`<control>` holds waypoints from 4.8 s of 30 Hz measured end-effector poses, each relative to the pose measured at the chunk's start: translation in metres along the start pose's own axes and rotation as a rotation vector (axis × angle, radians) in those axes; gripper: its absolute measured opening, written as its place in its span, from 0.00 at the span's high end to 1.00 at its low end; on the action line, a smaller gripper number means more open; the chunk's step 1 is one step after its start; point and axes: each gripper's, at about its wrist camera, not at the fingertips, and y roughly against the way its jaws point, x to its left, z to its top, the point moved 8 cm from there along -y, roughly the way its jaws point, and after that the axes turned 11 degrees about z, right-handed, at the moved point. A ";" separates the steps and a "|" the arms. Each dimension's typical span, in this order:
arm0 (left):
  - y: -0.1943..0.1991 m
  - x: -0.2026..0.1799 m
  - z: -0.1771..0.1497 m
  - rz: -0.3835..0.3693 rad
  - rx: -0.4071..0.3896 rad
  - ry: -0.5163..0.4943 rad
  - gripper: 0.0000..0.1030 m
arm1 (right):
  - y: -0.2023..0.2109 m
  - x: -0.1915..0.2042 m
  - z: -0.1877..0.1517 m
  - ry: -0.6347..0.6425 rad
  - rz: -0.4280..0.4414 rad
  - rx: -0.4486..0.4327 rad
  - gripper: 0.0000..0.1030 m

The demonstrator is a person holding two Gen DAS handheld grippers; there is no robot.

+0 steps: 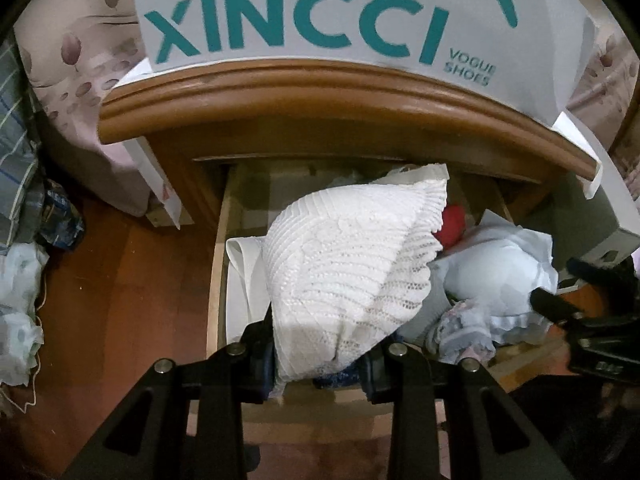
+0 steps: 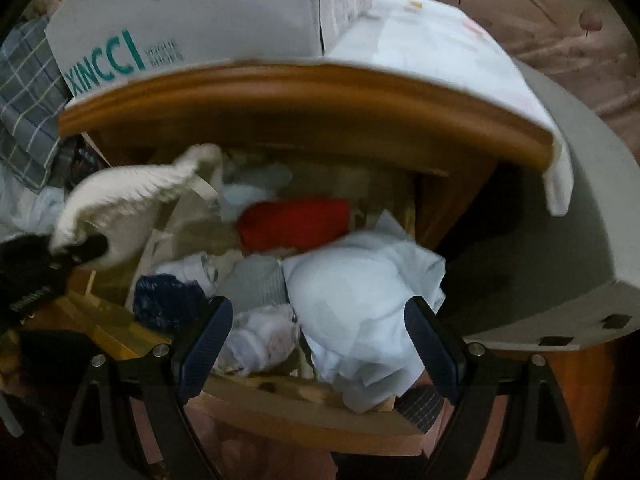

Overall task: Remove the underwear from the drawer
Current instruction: 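Lift the white lace underwear out with the left gripper while the right returns to the drawer, then lower the white lace underwear into the white box and open the left gripper, then grasp a grey-white underwear with the right gripper while the left reaches toward the navy one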

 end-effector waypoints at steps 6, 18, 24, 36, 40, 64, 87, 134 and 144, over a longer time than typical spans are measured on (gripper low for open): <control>0.016 0.004 -0.007 0.033 -0.012 -0.002 0.69 | -0.004 -0.009 -0.012 -0.062 0.030 -0.015 0.14; 0.095 0.019 0.013 0.017 -0.086 -0.020 0.69 | -0.027 -0.005 -0.022 0.015 -0.005 0.070 0.14; 0.171 0.032 0.042 -0.058 -0.163 -0.006 0.69 | -0.026 -0.010 -0.021 -0.017 0.008 0.064 0.14; 0.285 0.054 0.175 0.036 -0.401 -0.036 0.69 | -0.025 -0.011 -0.021 -0.037 0.021 0.051 0.14; 0.258 0.048 0.210 0.096 -0.370 -0.063 0.69 | -0.022 -0.014 -0.020 -0.054 0.031 0.039 0.14; 0.059 0.014 0.238 0.129 -0.056 -0.081 0.64 | -0.026 -0.019 -0.023 -0.123 0.084 0.055 0.13; 0.167 0.038 0.137 0.100 -0.217 -0.144 0.41 | -0.005 -0.015 -0.013 -0.202 0.147 0.075 0.13; -0.110 -0.030 -0.044 -0.061 0.621 -0.102 0.41 | -0.106 0.022 -0.053 -0.269 0.144 0.504 0.76; -0.128 -0.050 -0.053 -0.092 0.705 -0.028 0.45 | -0.103 0.021 -0.060 -0.259 0.173 0.492 0.76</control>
